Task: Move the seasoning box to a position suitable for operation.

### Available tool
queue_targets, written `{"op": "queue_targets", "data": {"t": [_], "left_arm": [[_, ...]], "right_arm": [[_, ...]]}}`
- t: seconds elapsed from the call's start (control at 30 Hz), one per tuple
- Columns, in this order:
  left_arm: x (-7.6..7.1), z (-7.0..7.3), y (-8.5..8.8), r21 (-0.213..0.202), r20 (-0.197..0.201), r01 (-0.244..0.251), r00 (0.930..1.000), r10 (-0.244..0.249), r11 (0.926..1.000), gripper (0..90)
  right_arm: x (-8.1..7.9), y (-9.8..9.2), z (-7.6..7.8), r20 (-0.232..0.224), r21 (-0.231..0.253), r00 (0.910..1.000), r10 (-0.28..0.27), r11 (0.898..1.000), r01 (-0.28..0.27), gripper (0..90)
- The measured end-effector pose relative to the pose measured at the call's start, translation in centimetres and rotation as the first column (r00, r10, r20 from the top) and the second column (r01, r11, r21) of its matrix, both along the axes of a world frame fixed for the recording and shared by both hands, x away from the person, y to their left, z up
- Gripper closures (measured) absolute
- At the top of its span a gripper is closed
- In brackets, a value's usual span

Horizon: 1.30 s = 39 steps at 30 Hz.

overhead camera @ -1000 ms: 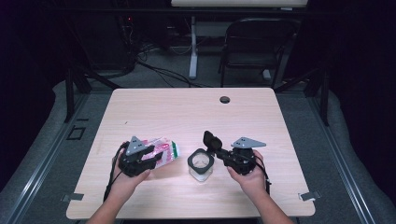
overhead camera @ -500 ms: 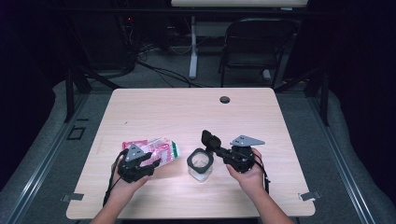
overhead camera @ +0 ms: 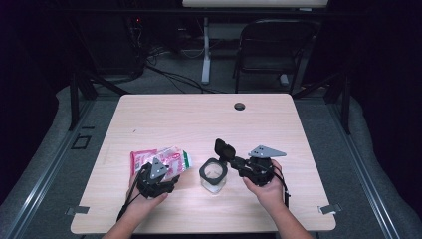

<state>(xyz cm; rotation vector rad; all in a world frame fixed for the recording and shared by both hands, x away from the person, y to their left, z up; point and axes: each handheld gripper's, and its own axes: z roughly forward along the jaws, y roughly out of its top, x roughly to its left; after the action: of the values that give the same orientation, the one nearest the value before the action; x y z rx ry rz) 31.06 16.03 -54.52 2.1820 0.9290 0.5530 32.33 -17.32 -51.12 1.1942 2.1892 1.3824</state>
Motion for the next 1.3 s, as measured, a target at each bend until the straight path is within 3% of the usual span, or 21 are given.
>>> {"op": "queue_targets", "data": {"t": [0.3,0.73,0.87,1.3], "left_arm": [[0.6,-0.7,-1.0,0.073,0.011,0.0,0.9999,0.0,0.9974,45.4],[1.7,-1.3,-1.6,0.118,0.036,-0.031,0.999,0.026,0.9926,42.6],[2.0,-1.3,-1.7,0.12,0.034,-0.033,0.999,0.029,0.9922,43.2],[2.7,-1.5,-1.3,0.081,0.009,-0.057,0.9984,0.056,0.9951,57.9]], "right_arm": [[-0.4,-0.3,-0.1,0.004,0.005,0.9999,-0.012,1.0,0.012,72.5],[-1.1,-1.0,0.0,0.012,0.0,0.9996,-0.024,1.0,0.024,71.0],[-1.2,-1.2,0.0,0.009,0.0,0.9995,-0.03,1.0,0.03,70.6],[-1.4,-1.3,-0.1,0.008,0.005,0.9994,-0.035,0.999,0.035,70.0]]}}
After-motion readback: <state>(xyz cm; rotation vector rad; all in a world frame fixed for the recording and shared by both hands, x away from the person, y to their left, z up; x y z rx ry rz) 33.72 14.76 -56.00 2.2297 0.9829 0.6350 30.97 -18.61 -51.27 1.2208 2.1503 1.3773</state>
